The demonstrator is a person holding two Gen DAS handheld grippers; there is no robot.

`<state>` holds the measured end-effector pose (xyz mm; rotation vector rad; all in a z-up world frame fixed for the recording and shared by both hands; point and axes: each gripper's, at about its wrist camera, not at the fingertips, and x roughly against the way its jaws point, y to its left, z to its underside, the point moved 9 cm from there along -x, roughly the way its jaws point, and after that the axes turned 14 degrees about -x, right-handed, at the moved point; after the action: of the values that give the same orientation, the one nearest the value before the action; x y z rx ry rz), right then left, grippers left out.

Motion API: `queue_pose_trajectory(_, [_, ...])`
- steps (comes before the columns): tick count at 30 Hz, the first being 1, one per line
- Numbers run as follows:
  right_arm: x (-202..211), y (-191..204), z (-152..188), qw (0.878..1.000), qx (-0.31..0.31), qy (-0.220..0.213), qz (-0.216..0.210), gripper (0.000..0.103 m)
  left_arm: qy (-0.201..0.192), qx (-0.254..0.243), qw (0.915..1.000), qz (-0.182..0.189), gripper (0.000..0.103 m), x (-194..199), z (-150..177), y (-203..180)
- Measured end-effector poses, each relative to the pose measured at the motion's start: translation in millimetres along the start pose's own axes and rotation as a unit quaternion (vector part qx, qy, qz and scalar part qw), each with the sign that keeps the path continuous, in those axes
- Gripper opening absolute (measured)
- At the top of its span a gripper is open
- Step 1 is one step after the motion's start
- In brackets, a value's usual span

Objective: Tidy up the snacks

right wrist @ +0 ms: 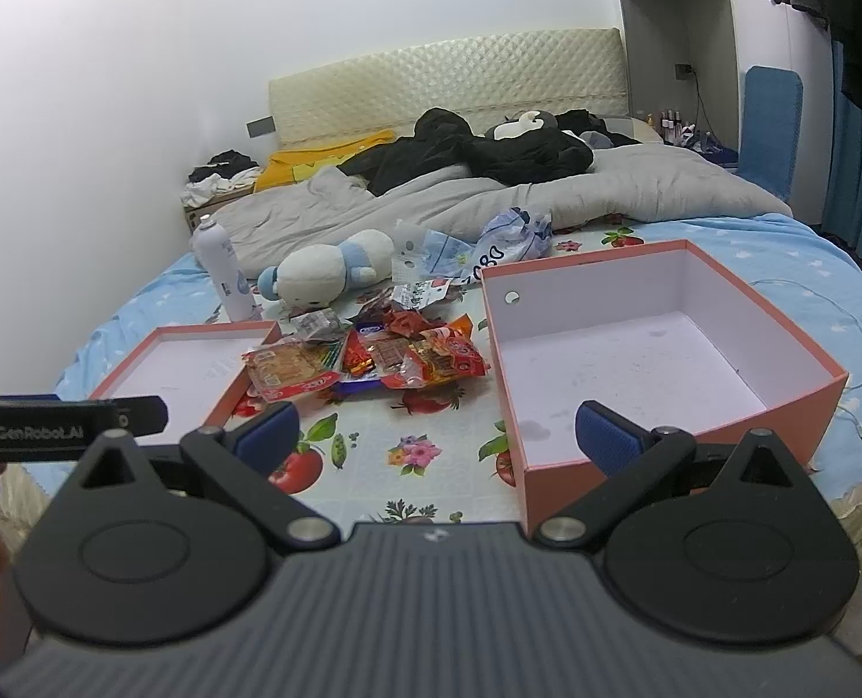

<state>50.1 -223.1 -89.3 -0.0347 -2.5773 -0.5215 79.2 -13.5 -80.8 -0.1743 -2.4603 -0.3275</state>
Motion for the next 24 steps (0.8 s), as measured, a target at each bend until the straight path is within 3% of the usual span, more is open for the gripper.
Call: queue_pose_trajectory(24, [-8.1, 3.0, 6.6, 1.0, 0.002, 0.014, -0.002, 0.103, 0.006, 0.005, 1.0, 0.001, 0.103, -6.2, 9.8, 0.6])
